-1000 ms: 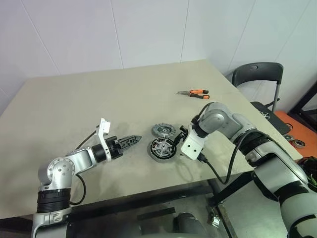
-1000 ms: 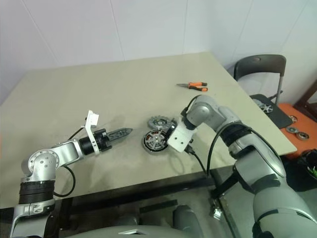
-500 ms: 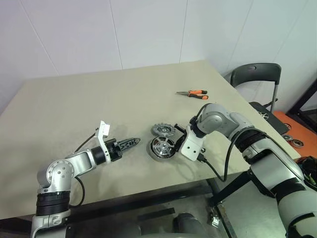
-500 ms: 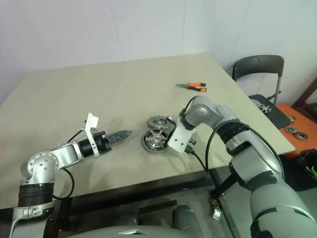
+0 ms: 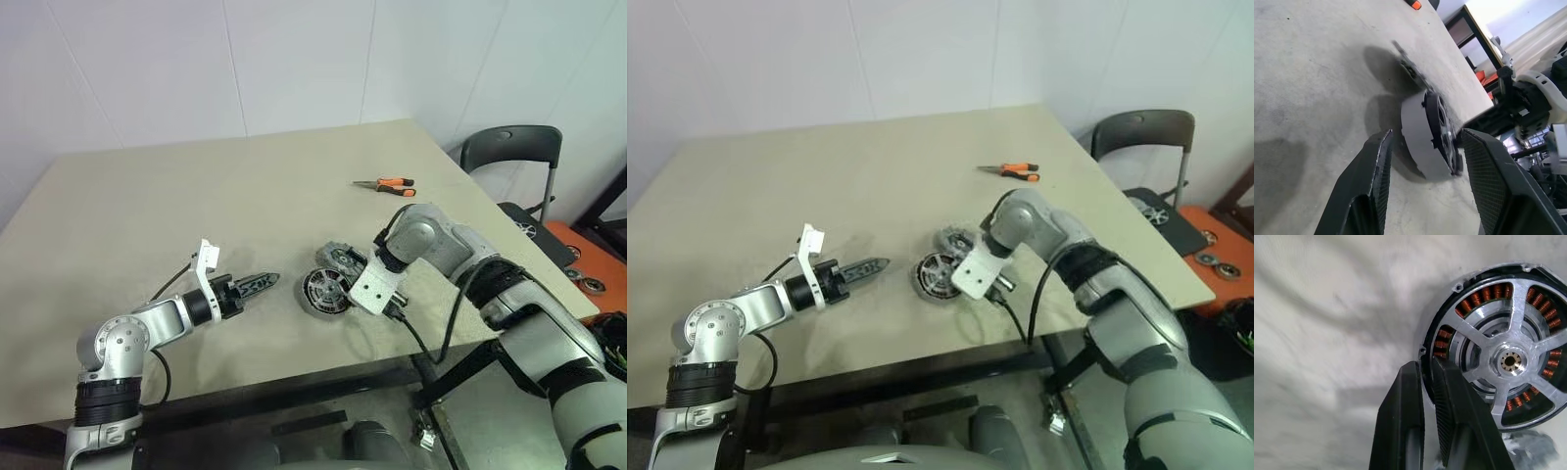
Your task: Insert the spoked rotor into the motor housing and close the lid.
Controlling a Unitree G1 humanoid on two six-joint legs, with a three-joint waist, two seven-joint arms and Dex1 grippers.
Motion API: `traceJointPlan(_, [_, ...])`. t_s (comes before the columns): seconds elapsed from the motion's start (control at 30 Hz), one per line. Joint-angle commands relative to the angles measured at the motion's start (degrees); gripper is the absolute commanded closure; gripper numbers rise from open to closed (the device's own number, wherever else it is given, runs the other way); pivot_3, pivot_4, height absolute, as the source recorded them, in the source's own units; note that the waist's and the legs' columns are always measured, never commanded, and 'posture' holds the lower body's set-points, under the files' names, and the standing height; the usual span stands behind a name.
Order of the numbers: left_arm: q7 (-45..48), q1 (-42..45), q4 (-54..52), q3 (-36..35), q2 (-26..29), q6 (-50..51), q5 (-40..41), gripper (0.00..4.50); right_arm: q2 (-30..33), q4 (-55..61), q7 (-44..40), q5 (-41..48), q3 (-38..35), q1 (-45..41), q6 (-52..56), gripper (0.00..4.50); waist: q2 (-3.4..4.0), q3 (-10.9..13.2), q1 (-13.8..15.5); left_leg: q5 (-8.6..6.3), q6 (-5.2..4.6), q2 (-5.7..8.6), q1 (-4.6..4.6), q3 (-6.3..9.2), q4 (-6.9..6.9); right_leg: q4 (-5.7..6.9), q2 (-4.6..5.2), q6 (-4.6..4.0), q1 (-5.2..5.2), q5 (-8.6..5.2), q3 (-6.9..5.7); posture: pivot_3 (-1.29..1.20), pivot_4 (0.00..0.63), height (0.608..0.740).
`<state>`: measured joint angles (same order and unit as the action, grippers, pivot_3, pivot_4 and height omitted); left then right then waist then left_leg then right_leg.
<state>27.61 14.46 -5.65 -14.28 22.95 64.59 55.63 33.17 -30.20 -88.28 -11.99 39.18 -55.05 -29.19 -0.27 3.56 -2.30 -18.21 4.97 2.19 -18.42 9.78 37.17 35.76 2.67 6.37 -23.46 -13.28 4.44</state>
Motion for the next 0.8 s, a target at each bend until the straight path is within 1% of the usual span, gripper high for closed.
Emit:
traceJointPlan(0.03, [0.88, 1.65, -0.07, -0.32, 0.32, -0.79, 0.13, 2.11, 5.57, 12.53, -4.22, 12.95, 3.00, -1.86, 21.69, 4.47, 0.01, 0.00, 0.13, 0.00, 0.00, 0.02, -0.02, -0.01, -0.01, -0.03, 0.02, 0.00, -0.02, 0.00, 0.00, 0.00, 0.000, 0.740])
traceJointPlan(0.1, [1.15, 2.00, 0.48, -0.11, 0.33, -0.94, -0.08, 2.11, 5.96, 14.93, -4.22, 15.96, 3.78, -2.53, 30.90, 4.47, 0.01, 0.00, 0.17, -0.01, -0.02, 0.01, -0.02, -0.01, -0.02, -0.07, 0.02, 0.00, -0.01, 0.00, -0.01, 0.00, 0.000, 0.740])
traceJointPlan(0.17, [1.40, 2.23, 0.88, 0.06, 0.32, -1.07, -0.27, 2.11, 5.47, 15.79, -4.22, 16.75, 3.41, -2.75, 36.11, 4.47, 0.01, 0.00, -0.19, -0.02, -0.02, 0.00, 0.00, -0.02, -0.03, -0.05, -0.02, 0.00, 0.00, 0.00, -0.02, 0.00, 0.000, 0.740])
traceJointPlan(0.23, [1.63, 2.42, 1.21, 0.21, 0.32, -1.17, -0.46, 2.11, 3.19, 14.83, -3.87, 15.62, 2.07, -2.66, 40.06, 4.47, 0.01, 0.01, -0.23, -0.01, -0.02, -0.01, 0.03, -0.04, -0.02, 0.00, -0.03, 0.00, 0.00, 0.00, -0.01, 0.00, 0.000, 0.740])
traceJointPlan(0.3, [1.82, 2.39, 1.30, 0.38, 0.34, -1.29, -0.68, 2.11, -0.59, 11.71, -0.75, 13.32, 1.25, -2.57, 42.14, 4.47, 0.01, 0.00, -0.33, -0.01, -0.02, -0.02, 0.05, -0.05, -0.02, 0.02, -0.04, 0.00, 0.00, 0.00, -0.01, 0.00, 0.000, 0.740])
traceJointPlan(0.37, [1.75, 2.30, 1.11, 0.34, 0.34, -1.24, -0.64, 2.11, -3.12, 9.33, 1.42, 11.40, 1.15, -2.48, 43.15, 4.47, 0.01, 0.00, -0.23, -0.01, -0.01, -0.02, 0.06, -0.06, -0.01, 0.07, -0.04, 0.01, -0.01, 0.00, 0.00, 0.00, 0.000, 0.740])
traceJointPlan(0.53, [1.19, 1.10, -0.54, -0.31, 0.43, -0.84, 0.00, 2.11, -6.55, 3.51, 5.64, 5.91, 1.57, -2.77, 40.91, 4.47, -0.06, -0.04, -0.24, 0.00, 0.00, -0.01, 0.06, -0.05, 0.05, 0.10, -0.02, 0.01, 0.01, 0.01, -0.01, 0.00, 0.000, 0.740])
traceJointPlan(0.7, [0.45, -0.42, -1.93, -0.79, 0.15, -0.85, 0.36, 2.11, -8.00, -0.13, 5.99, 4.43, 0.52, -3.73, 38.95, 4.47, -0.06, -0.04, -0.33, 0.16, 0.17, -0.02, 0.26, -0.04, 0.07, 0.31, -0.08, -0.06, 0.12, 0.02, 0.00, 0.00, 0.000, 0.740])
traceJointPlan(0.8, [-0.17, -1.06, -2.68, -0.80, -0.37, -0.88, 0.64, 2.11, -8.28, 0.57, 3.77, 5.51, -0.55, -3.57, 38.67, 4.47, -0.06, -0.04, -0.27, 0.29, 0.12, -0.02, 0.29, -0.04, 0.11, 0.31, -0.08, -0.05, 0.20, 0.00, -0.01, 0.00, 0.000, 0.740])
